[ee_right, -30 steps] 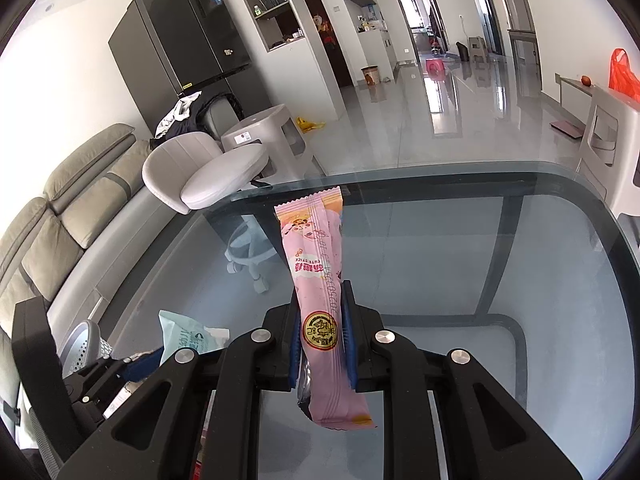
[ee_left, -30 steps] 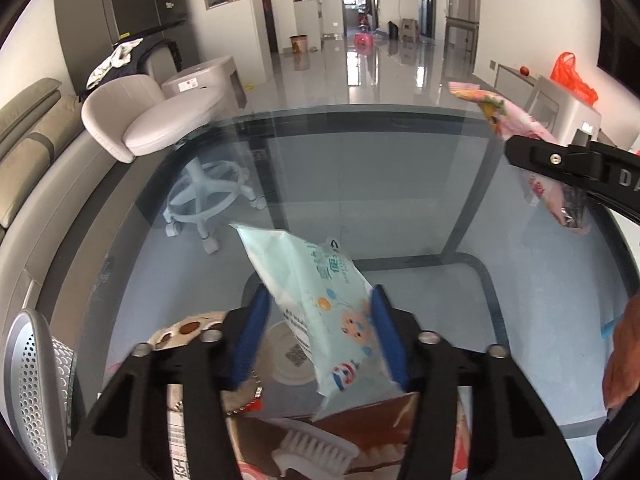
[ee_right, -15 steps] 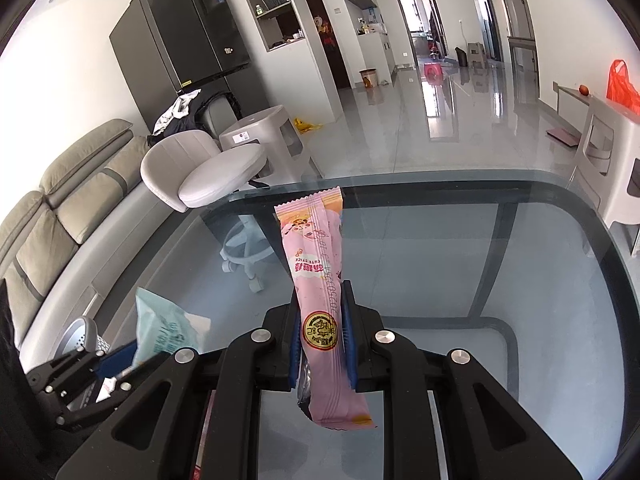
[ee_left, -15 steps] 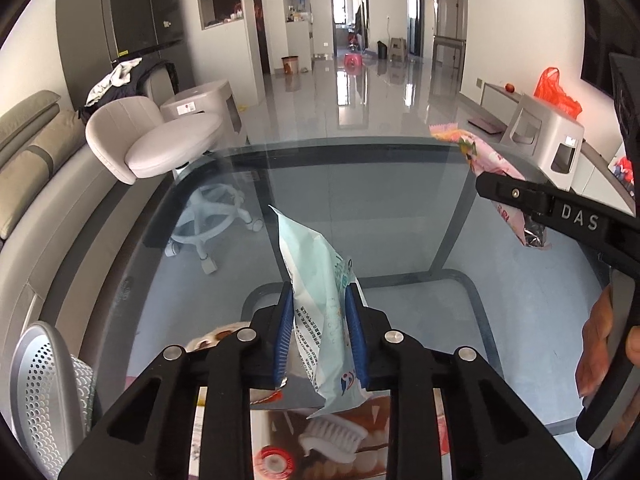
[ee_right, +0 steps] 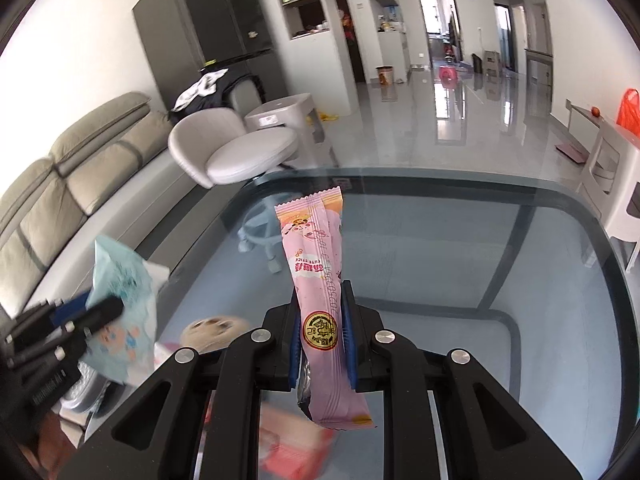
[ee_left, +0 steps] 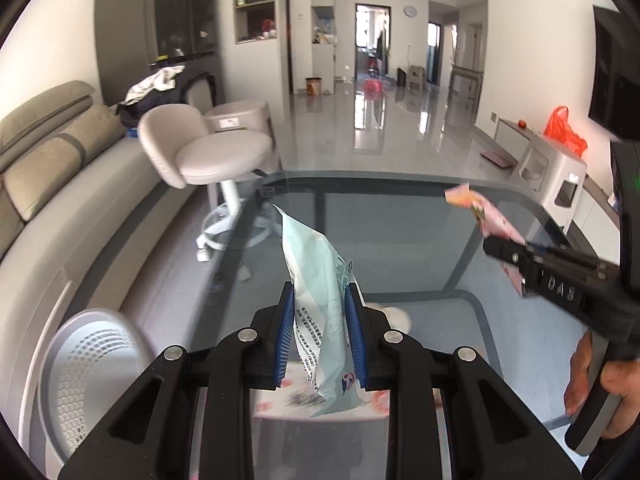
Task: Collect trash
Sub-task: 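Carry the wrapper and wet-wipes pack over the grey basket and release both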
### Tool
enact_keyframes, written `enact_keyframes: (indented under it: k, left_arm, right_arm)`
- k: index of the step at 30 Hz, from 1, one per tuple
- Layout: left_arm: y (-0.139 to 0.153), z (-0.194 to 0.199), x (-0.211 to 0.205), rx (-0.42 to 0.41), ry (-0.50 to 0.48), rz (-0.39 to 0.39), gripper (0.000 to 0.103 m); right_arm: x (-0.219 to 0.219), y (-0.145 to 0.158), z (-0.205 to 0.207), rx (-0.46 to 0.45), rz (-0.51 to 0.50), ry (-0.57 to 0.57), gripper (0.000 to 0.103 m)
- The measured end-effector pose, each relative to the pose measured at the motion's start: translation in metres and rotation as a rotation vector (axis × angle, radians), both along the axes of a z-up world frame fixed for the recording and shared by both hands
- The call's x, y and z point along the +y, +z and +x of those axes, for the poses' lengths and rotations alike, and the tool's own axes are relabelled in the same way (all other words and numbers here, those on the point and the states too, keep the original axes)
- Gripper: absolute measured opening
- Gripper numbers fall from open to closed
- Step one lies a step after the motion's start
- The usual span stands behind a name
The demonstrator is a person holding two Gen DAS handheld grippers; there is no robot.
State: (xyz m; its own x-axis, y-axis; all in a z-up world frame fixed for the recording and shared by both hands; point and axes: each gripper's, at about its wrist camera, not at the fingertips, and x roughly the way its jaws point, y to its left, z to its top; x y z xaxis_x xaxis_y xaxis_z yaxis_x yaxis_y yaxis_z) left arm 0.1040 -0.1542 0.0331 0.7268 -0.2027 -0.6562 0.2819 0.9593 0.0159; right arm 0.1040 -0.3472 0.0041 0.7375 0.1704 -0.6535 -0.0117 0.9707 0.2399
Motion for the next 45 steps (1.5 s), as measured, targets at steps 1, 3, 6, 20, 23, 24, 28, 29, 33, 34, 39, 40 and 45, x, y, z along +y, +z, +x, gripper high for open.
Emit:
enact_keyframes:
  k: [1,3,6,20,23,24,28,29,33,34,39,40,45]
  left_arm:
    - [0.002,-0.004,0.011,-0.003,0.010,0.001,0.025]
    - [0.005,-0.012,0.032,-0.012,0.027,0.004,0.025]
    - [0.007,-0.023,0.065,-0.018,0.054,0.011,0.025]
    - [-0.011,-0.038,0.201,-0.008,0.245,0.037,0.025]
    - [-0.015,-0.041,0.224,-0.005,0.260,0.035,0.025]
    - [-0.016,-0.042,0.231,-0.006,0.265,0.032,0.025]
    - [-0.018,-0.045,0.253,-0.011,0.281,-0.002,0.025]
    - [-0.019,-0.045,0.256,-0.013,0.284,-0.006,0.025]
    - [-0.025,-0.044,0.272,0.001,0.304,-0.026,0.025]
    - [-0.026,-0.044,0.274,0.004,0.307,-0.029,0.025]
    - [-0.029,-0.045,0.288,0.027,0.321,-0.055,0.025]
    - [-0.029,-0.045,0.290,0.032,0.325,-0.059,0.025]
    - [-0.037,-0.037,0.299,0.077,0.359,-0.042,0.025]
  right_arm:
    - [0.009,0.002,-0.002,0.002,0.007,0.009,0.017]
    - [0.030,0.006,-0.006,0.001,0.011,0.027,0.017]
    - [0.065,0.015,-0.013,-0.016,0.033,0.066,0.017]
    - [0.240,0.017,-0.018,-0.015,0.127,0.265,0.017]
    - [0.263,0.012,-0.016,-0.005,0.151,0.297,0.017]
    - [0.269,0.011,-0.014,0.001,0.160,0.305,0.017]
    - [0.293,0.001,-0.011,0.026,0.151,0.344,0.017]
    - [0.297,0.000,-0.010,0.031,0.148,0.354,0.017]
    - [0.311,-0.005,-0.007,0.041,0.131,0.387,0.017]
    - [0.315,-0.006,-0.006,0.044,0.129,0.395,0.017]
    - [0.325,-0.013,-0.005,0.063,0.113,0.420,0.018]
    - [0.328,-0.015,-0.004,0.071,0.111,0.427,0.018]
    - [0.337,-0.021,-0.001,0.098,0.097,0.448,0.018]
